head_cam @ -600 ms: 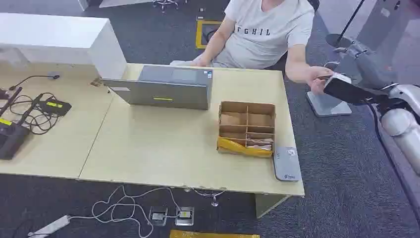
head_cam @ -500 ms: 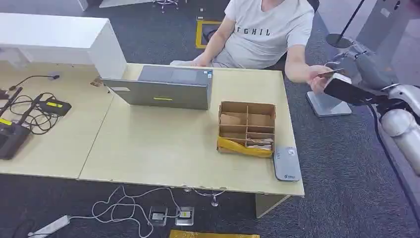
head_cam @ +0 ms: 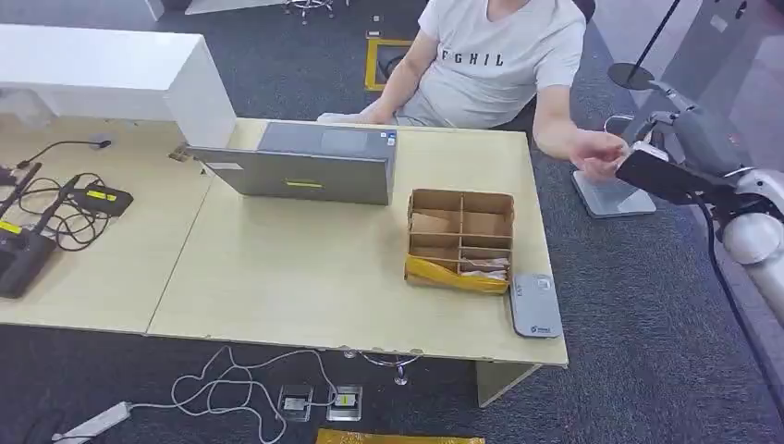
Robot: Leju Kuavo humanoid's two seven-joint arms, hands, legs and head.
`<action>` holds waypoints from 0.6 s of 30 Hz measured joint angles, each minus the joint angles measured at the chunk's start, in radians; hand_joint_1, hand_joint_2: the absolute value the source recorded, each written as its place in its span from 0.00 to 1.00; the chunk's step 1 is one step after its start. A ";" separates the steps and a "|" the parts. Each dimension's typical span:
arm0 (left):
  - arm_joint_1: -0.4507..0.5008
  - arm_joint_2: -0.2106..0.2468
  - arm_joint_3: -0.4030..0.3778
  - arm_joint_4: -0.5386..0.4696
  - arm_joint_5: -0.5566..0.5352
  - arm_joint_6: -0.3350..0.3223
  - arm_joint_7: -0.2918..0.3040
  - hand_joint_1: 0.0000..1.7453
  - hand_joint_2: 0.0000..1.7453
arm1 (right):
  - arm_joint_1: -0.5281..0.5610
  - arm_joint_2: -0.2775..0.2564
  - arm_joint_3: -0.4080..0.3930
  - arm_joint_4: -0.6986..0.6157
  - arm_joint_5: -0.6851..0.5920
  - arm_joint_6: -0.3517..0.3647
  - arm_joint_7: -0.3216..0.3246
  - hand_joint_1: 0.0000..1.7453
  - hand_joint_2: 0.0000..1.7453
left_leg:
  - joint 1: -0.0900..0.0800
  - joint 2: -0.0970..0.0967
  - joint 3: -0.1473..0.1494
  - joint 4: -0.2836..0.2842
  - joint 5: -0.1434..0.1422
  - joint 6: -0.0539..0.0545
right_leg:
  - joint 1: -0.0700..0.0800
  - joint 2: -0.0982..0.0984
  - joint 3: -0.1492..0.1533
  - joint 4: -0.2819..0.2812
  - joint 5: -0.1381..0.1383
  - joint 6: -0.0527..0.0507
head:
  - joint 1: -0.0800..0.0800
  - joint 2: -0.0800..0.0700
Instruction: Pass the card to the sensor for recognition and then transmit it.
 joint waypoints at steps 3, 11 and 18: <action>0.000 0.000 -0.007 0.000 -0.004 -0.002 0.000 0.00 0.00 | 0.014 0.000 -0.001 -0.004 -0.009 0.003 0.000 1.00 1.00 | 0.000 0.000 0.000 0.000 0.000 0.000 | 0.000 0.000 0.000 0.000 0.000 0.000 | 0.000 0.000; 0.000 0.000 -0.014 0.000 -0.009 -0.003 0.000 0.00 0.00 | 0.056 0.003 0.000 -0.018 -0.022 0.001 0.000 1.00 1.00 | 0.000 0.000 0.000 0.000 0.000 0.000 | 0.000 0.000 0.000 0.000 0.000 0.000 | 0.000 0.000; -0.001 0.000 -0.031 0.000 -0.016 -0.007 -0.007 0.00 0.00 | 0.117 0.003 -0.001 -0.047 -0.027 -0.001 0.010 1.00 1.00 | 0.000 0.000 0.000 0.000 0.000 0.000 | 0.000 -0.001 0.000 0.000 0.000 0.000 | 0.000 0.000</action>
